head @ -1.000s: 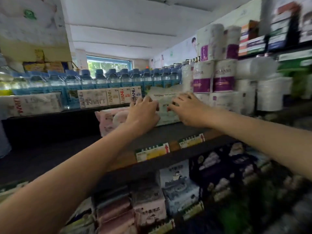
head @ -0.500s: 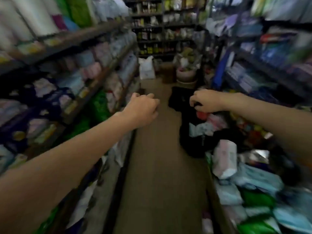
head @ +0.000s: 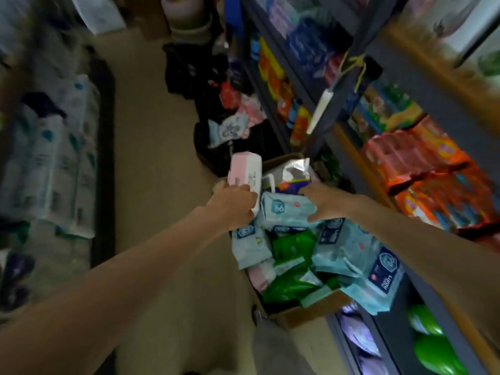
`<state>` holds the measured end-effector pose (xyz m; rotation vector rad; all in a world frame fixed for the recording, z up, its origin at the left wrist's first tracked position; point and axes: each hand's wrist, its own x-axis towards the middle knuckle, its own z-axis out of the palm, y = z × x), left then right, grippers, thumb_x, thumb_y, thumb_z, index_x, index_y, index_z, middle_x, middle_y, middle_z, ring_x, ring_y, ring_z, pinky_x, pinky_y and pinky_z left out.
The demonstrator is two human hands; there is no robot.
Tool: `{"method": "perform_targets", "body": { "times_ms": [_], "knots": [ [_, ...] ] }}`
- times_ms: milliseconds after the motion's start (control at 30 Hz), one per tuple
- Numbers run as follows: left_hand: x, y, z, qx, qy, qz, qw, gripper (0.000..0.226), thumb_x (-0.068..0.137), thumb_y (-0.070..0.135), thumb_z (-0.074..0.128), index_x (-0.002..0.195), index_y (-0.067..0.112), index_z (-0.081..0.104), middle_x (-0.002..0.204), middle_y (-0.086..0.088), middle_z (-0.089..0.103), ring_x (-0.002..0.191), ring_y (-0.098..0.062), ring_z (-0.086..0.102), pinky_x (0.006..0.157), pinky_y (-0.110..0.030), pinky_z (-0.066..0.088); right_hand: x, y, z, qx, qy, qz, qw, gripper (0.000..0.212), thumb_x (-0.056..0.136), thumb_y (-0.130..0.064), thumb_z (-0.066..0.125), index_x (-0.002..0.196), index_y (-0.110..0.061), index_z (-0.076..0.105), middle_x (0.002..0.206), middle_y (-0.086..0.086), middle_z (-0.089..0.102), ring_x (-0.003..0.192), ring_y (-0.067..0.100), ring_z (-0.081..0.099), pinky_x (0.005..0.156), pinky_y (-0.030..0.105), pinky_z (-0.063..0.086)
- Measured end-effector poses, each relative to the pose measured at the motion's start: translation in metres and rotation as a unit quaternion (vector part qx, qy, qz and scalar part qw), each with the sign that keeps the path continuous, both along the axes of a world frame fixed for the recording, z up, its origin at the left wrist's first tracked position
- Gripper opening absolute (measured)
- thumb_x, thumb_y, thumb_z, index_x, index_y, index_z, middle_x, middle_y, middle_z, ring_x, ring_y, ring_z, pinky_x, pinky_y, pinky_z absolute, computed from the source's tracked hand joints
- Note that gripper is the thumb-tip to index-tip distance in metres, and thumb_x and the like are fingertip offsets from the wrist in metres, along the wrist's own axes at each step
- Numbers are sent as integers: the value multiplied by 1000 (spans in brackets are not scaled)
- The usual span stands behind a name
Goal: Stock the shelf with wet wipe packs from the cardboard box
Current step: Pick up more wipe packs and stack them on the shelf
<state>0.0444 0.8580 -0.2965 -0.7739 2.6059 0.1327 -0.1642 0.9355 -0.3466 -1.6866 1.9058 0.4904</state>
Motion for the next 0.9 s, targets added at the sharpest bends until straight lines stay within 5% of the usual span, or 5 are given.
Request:
{"method": "perform_targets", "body": {
  "times_ms": [133, 267, 533, 700, 900],
  "knots": [
    [-11, -2, -40, 31, -39, 45, 998, 33, 91, 24, 44, 123, 16, 52, 126, -7, 52, 116, -28, 52, 97, -37, 34, -3, -3, -50, -11, 22, 6, 1000, 106, 70, -43, 76, 147, -13, 9, 146, 10, 23, 135, 31, 26, 105, 42, 34],
    [-2, -15, -62, 54, -59, 97, 992, 32, 91, 20, 43, 120, 14, 53, 124, -7, 54, 113, -27, 54, 96, -35, 36, 16, -21, -90, -85, -26, -8, 996, 85, 74, -25, 73, 141, -6, 24, 139, 12, 34, 131, 30, 32, 106, 37, 32],
    [0, -27, -87, 52, -63, 136, 987, 32, 93, 20, 44, 123, 15, 53, 128, -5, 54, 117, -24, 52, 98, -36, 36, 40, -34, -122, -128, 49, 14, 990, 108, 63, -37, 81, 144, -6, 15, 138, 12, 34, 127, 29, 34, 112, 41, 18],
    [5, -38, -62, 54, 4, 126, 991, 32, 92, 22, 46, 123, 19, 54, 129, -2, 55, 117, -22, 53, 101, -36, 32, 23, -30, -93, -108, -44, -44, 992, 102, 61, -26, 84, 138, -4, 22, 142, 14, 27, 130, 29, 31, 102, 35, 34],
    [13, -51, -33, 289, 128, 329, 890, 48, 86, 11, 61, 130, -2, 46, 135, -15, 50, 122, -32, 49, 104, -38, 40, 33, -54, 21, -164, -168, -124, 964, 85, 54, -30, 88, 119, -5, 39, 115, 7, 42, 108, 21, 44, 76, 29, 37]
  ]
}}
